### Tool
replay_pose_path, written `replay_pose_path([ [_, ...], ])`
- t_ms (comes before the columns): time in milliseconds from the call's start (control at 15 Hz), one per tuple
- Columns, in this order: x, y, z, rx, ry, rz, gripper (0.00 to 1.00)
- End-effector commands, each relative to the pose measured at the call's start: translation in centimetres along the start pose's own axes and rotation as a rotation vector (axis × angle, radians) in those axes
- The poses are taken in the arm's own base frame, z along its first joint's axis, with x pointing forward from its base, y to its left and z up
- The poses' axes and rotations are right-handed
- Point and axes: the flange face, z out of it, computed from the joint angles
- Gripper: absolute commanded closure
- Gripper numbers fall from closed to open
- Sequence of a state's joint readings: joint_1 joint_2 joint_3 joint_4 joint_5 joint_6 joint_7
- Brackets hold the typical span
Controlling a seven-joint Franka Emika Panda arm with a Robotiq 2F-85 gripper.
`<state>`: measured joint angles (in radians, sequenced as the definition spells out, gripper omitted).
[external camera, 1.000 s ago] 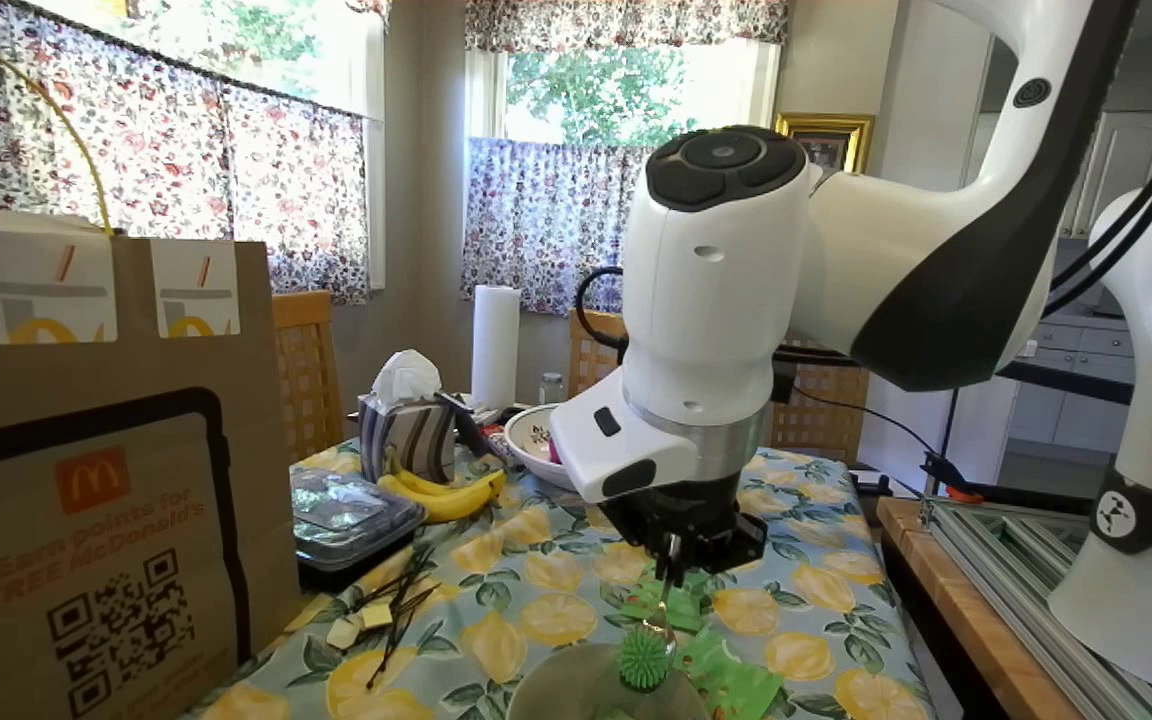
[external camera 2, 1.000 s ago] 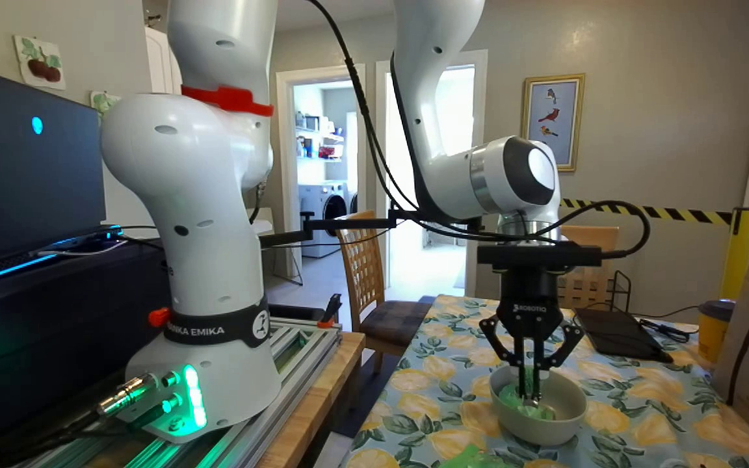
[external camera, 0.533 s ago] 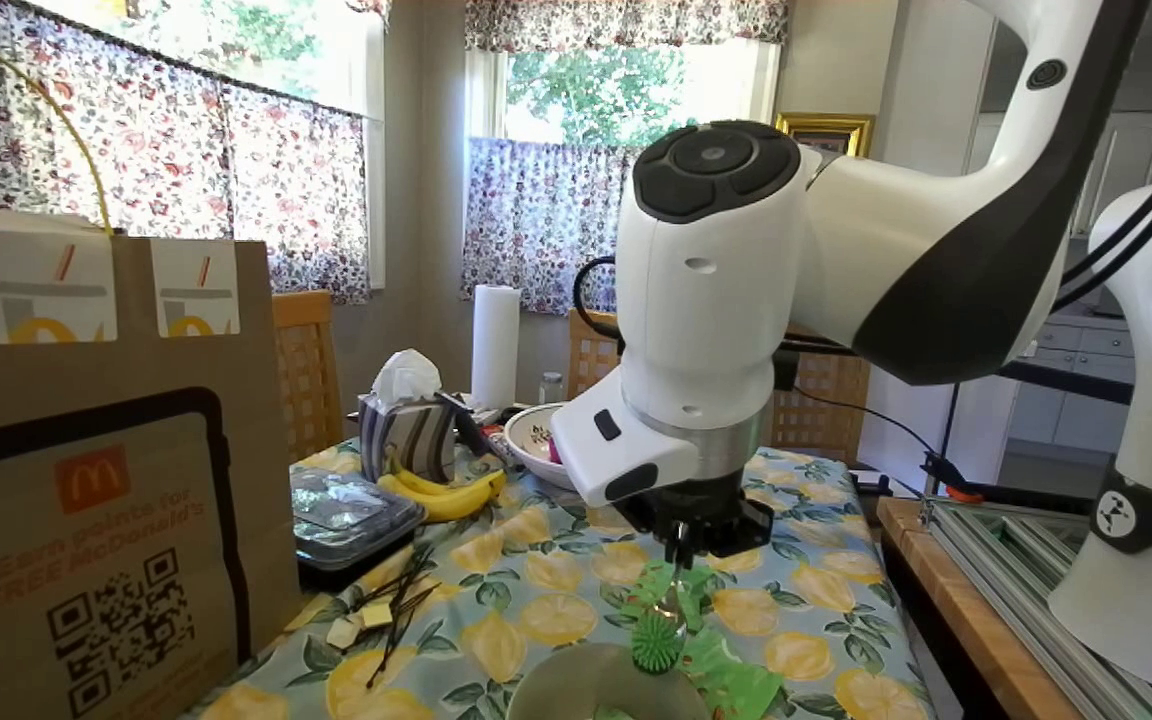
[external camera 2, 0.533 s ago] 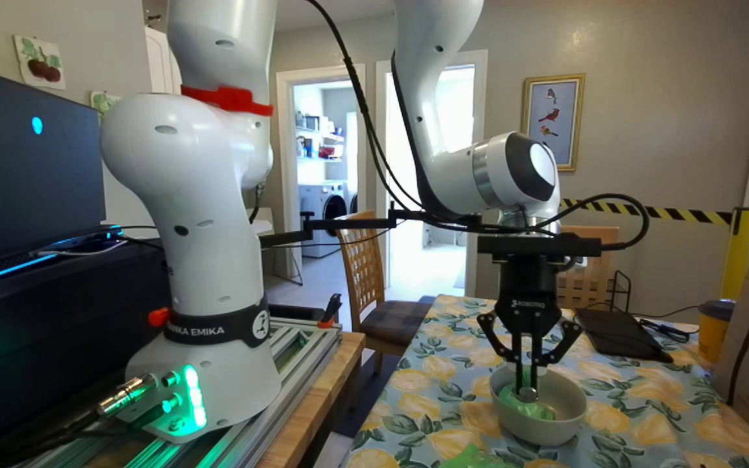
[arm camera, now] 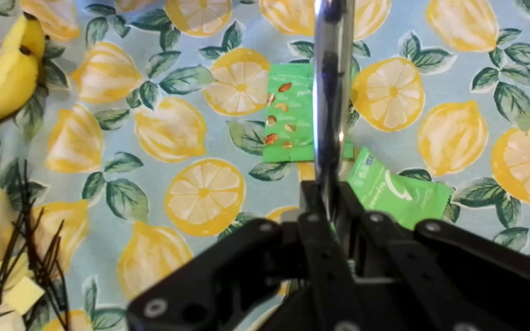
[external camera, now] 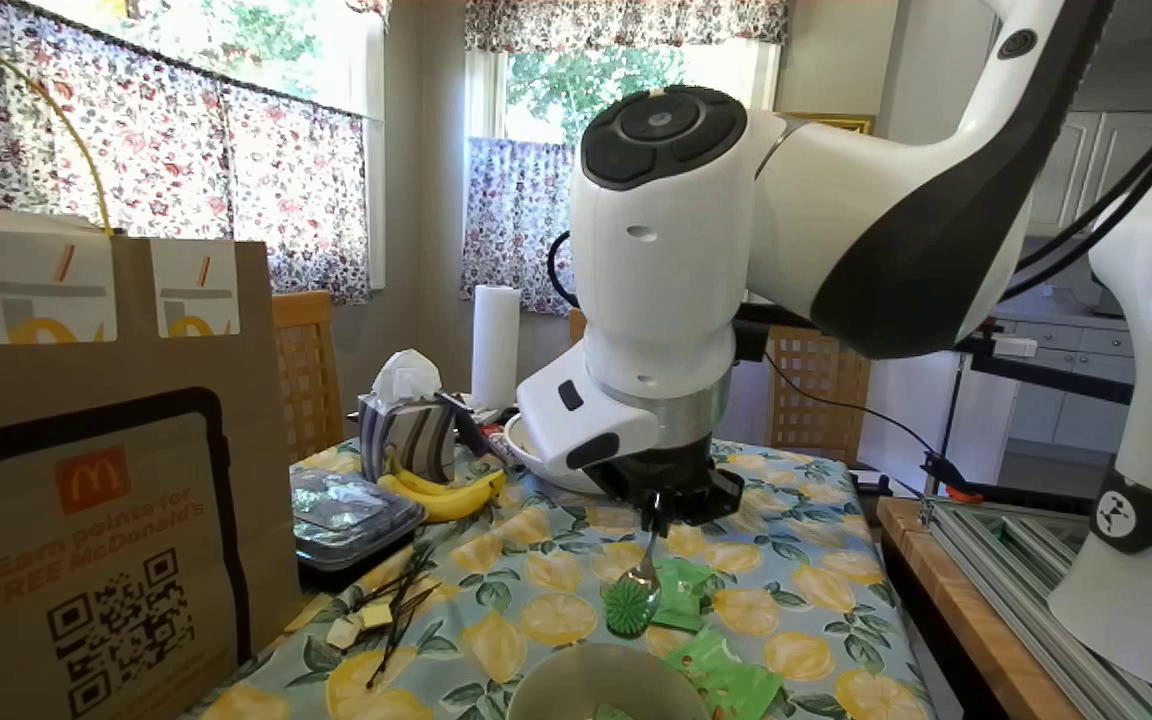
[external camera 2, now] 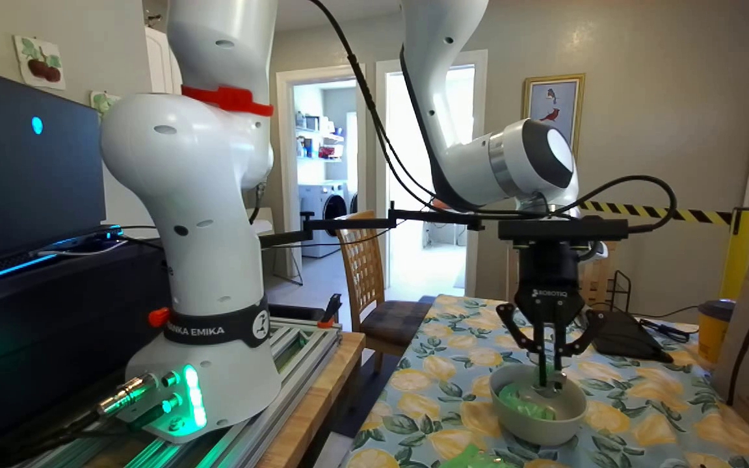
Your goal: Put the green toy on the silver spoon then place the toy back in the bowl.
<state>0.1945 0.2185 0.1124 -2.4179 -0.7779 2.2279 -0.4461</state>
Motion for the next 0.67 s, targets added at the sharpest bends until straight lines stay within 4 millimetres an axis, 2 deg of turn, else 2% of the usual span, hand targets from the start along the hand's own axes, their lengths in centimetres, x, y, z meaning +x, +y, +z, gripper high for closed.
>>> replay_pose_path([
  [0, 0.3, 1.55, -0.37, 0.001, -0.022, -0.041, 0.97],
  [400, 1.16, 2.2, -0.46, 0.014, -0.041, -0.107, 0.97],
  [600, 1.08, 2.43, -0.38, 0.007, -0.02, -0.088, 0.97],
])
